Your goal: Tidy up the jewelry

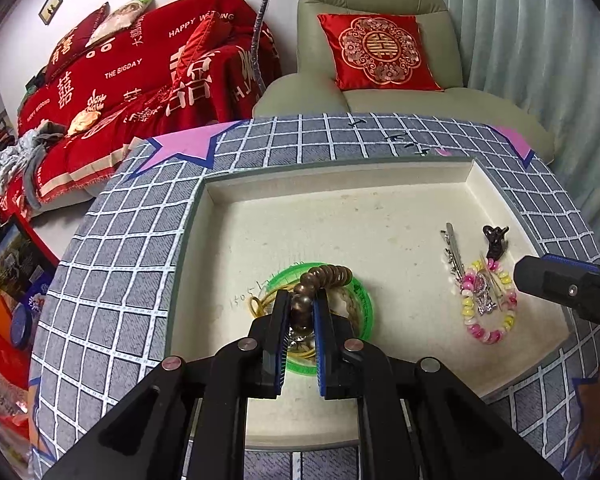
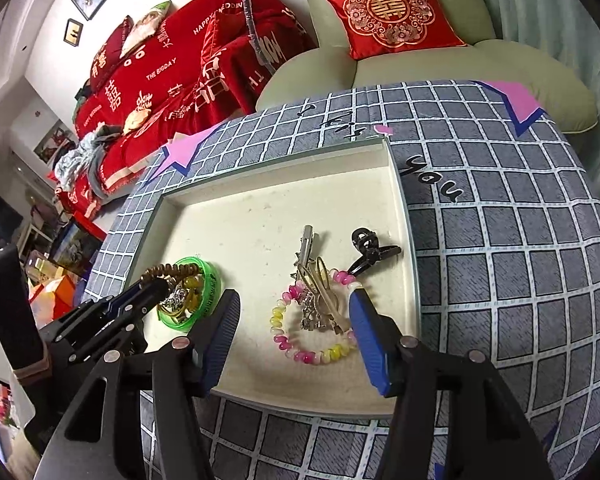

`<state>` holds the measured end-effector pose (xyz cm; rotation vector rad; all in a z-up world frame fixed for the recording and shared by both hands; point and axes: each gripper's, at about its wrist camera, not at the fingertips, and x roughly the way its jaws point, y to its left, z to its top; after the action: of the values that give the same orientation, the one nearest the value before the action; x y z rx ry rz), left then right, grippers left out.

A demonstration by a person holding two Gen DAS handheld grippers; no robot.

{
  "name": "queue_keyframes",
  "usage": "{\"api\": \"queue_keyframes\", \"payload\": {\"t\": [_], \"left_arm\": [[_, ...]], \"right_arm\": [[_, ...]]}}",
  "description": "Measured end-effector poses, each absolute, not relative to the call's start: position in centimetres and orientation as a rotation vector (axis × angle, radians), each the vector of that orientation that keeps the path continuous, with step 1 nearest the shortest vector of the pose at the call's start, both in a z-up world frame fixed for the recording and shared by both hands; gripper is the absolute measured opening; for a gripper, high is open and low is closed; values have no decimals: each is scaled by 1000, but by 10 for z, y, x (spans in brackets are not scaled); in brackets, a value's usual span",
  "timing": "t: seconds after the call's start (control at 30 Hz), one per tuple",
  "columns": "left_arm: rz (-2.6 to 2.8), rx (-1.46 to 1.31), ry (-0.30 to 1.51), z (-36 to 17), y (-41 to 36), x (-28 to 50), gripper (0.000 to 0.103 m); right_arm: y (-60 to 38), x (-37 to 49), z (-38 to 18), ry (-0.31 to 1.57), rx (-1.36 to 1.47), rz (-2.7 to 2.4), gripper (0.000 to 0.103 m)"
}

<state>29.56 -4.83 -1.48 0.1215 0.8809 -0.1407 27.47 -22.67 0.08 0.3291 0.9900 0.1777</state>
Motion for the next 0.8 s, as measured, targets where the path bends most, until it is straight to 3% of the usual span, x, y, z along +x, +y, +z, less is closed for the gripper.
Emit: {"api": "queue_keyframes", "payload": {"t": [0.13, 0.17, 0.2, 0.23, 0.43, 0.63, 0.8], "left_arm": [[-146, 112, 861, -9, -44, 293, 22], [-147, 114, 855, -8, -43, 291, 35], [-139, 116, 849, -7, -43, 289, 90], [-114, 118, 820, -4, -42, 285, 103], [-122, 156, 766, 5, -46, 276, 103], [-110, 157, 785, 4, -41, 263, 103], [-93, 127, 806, 1, -32, 243, 103]], "right_arm": [[-228, 272, 3, 990, 326, 163, 61], [-228, 272, 3, 991, 325, 161, 61], [-228, 271, 4, 991, 323, 159, 61], [-229, 270, 4, 990, 321, 156, 61], [-229, 266, 7, 990, 320, 149, 63], [-229, 257, 10, 984, 318, 148, 84], [-228, 244, 8, 993, 308, 142, 85]]}}
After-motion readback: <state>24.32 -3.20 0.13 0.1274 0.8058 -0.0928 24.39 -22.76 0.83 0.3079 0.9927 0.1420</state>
